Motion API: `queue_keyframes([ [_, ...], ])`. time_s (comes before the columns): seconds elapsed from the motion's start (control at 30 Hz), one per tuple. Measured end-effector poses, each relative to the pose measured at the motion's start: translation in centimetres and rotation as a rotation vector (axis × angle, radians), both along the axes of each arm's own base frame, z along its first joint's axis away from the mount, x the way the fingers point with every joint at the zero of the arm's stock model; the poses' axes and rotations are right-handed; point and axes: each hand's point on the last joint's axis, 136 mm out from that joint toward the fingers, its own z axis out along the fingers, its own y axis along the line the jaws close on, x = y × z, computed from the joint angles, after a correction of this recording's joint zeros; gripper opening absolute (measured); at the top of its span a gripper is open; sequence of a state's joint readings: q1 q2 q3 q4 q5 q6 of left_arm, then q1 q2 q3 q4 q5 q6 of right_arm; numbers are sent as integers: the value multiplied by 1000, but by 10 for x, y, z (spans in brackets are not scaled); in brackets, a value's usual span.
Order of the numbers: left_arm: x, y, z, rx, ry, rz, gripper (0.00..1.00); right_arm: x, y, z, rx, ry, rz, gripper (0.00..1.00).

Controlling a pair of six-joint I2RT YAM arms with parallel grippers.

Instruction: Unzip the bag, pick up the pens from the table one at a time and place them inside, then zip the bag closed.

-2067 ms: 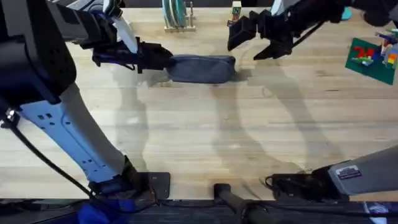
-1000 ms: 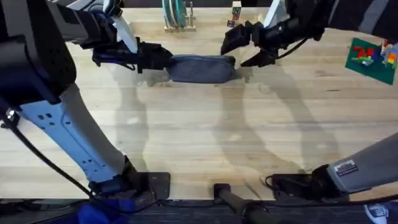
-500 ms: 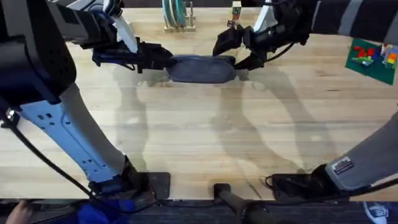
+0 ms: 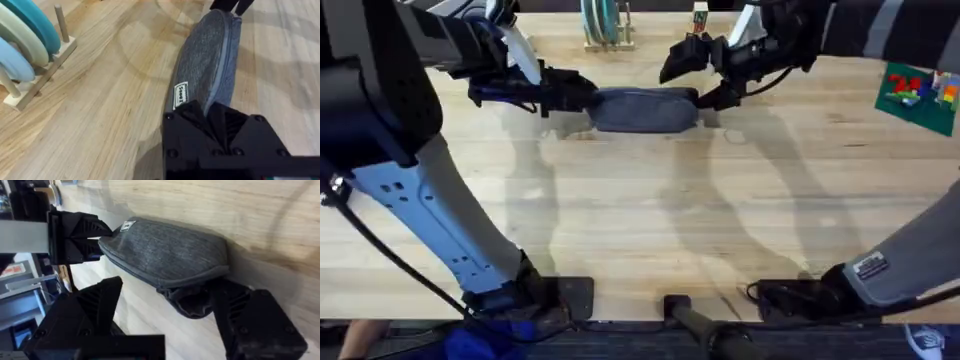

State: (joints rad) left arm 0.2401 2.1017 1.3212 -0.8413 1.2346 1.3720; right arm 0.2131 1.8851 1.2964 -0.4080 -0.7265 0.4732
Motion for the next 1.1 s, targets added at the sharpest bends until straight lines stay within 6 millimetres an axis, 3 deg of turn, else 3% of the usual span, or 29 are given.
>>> queue_keyframes([
  [1.1, 1, 0, 0, 2, -3, 1, 41, -4, 4, 7, 34, 38, 2, 996],
])
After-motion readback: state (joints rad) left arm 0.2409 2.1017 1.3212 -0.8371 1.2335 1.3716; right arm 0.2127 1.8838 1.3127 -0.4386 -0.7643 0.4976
